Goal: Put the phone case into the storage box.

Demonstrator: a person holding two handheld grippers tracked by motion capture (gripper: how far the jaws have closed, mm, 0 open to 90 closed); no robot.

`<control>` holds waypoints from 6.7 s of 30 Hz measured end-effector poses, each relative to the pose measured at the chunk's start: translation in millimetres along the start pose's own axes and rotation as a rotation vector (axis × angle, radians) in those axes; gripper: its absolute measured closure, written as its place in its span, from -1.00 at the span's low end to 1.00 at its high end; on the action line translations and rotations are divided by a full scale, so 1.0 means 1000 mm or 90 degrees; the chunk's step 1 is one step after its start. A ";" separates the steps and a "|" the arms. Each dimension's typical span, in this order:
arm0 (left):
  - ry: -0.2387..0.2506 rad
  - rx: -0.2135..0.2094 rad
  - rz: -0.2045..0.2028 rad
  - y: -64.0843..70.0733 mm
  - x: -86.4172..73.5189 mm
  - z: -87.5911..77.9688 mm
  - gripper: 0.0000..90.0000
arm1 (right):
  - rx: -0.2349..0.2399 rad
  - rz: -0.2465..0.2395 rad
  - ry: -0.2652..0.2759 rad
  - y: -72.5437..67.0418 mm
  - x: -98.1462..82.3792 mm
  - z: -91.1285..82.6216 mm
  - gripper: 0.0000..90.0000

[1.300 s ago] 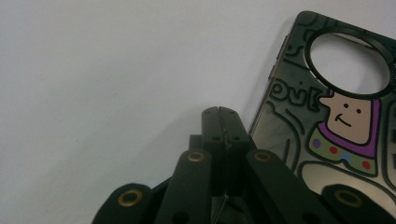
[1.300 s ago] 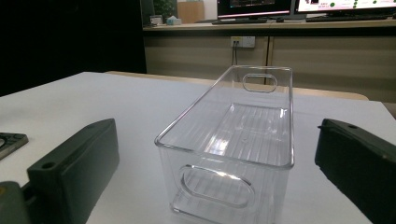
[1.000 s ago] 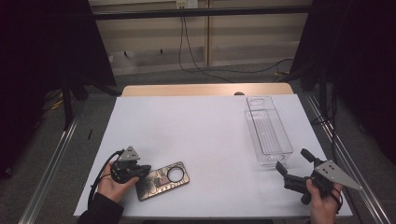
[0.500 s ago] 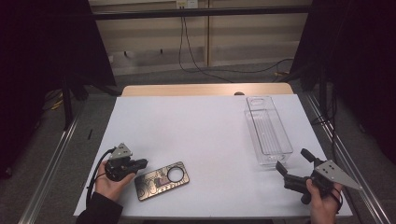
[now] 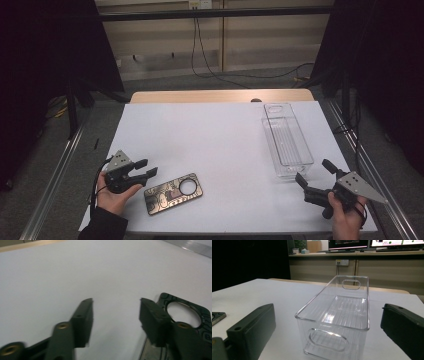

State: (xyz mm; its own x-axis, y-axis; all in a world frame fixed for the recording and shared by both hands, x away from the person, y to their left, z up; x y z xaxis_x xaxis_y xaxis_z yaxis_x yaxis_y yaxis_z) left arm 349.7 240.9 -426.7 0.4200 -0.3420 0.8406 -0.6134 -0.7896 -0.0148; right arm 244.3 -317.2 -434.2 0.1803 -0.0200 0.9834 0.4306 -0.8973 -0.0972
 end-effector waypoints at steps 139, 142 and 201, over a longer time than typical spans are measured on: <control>-0.191 -0.155 0.154 0.066 0.002 0.031 -0.72 | 0.006 -0.002 -0.008 -0.001 -0.001 0.002 -1.00; -0.156 -0.153 0.129 0.064 0.005 0.028 -0.72 | 0.006 -0.002 -0.007 -0.001 -0.001 0.002 -1.00; 0.159 -0.230 0.057 0.091 0.046 0.028 -0.73 | 0.111 0.013 -0.031 -0.028 0.004 0.013 -1.00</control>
State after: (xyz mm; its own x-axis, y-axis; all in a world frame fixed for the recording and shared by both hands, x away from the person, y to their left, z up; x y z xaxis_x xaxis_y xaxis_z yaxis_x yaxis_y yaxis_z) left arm 331.6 138.9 -404.3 0.2075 -0.2316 0.9504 -0.8530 -0.5184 0.0599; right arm 244.7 -286.1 -430.0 0.2319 -0.0127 0.9727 0.5723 -0.8068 -0.1470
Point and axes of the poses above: each handheld gripper's, and its own axes: z roughly forward along the jaws, x roughly out of its top, y roughly to its right, the point moved 1 cm from there along z, roughly forward along the jaws, and after that the axes turned 6 degrees about x, right-handed, at the moved point
